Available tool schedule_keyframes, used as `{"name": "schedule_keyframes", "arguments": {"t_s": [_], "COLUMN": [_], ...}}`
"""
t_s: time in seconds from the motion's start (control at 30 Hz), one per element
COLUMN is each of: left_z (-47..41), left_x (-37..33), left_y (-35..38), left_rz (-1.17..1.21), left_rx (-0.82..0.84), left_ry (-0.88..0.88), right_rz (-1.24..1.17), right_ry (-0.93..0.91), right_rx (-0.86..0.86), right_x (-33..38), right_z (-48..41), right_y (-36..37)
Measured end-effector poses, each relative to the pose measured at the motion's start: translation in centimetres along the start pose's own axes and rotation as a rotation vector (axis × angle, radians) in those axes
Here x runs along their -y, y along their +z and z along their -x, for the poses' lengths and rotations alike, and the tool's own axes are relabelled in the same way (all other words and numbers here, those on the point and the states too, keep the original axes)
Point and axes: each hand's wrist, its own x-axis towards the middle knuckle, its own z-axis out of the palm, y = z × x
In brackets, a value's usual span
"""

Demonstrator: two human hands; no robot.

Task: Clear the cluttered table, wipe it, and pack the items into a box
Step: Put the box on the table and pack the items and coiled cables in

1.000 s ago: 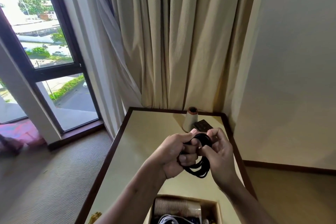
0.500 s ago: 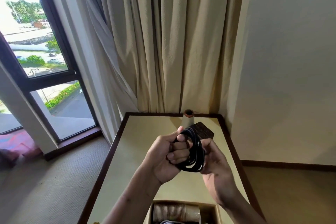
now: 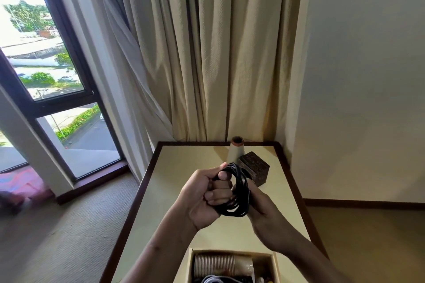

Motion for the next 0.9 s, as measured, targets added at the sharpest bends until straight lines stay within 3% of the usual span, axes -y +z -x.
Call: {"name": "schedule_keyframes", "arguments": {"t_s": [0.13,0.33,0.5,0.63,0.73,0.9], "left_z": [0.3,0.3,0.0,-0.1,-0.1,-0.3], "left_x": [0.0,0.0,0.2,0.2,0.3,0.6], "left_y": [-0.2,0.3,-0.1,0.2,0.2,-0.5], "left_rz": [0.025,-0.008,-0.075,-0.167,-0.286,-0.339], "left_rx": [-0.034,-0.030,-0.050,-0.085,-0.082,-0.019], "left_ry": [0.023,0.040,-0.001,-0.025,0.002,0.075], "right_rz": [-0.091,-0.049,-0.053,0.136,0.269,0.239], "right_ry": [0.002,-0.123,-0.084,-0.070,-0.042,0.089], "right_rx": [0.062,-0.185,-0.051,-0.039,0.066,0.171], "right_x": [0.4,-0.3,0.0,-1.3,-1.7,-1.3], "right_z": [0.1,0.2,0.9,0.9,0.6,0.0], "right_y": [-0.3,1.4,1.4,0.3,-0.9,-2.8]}}
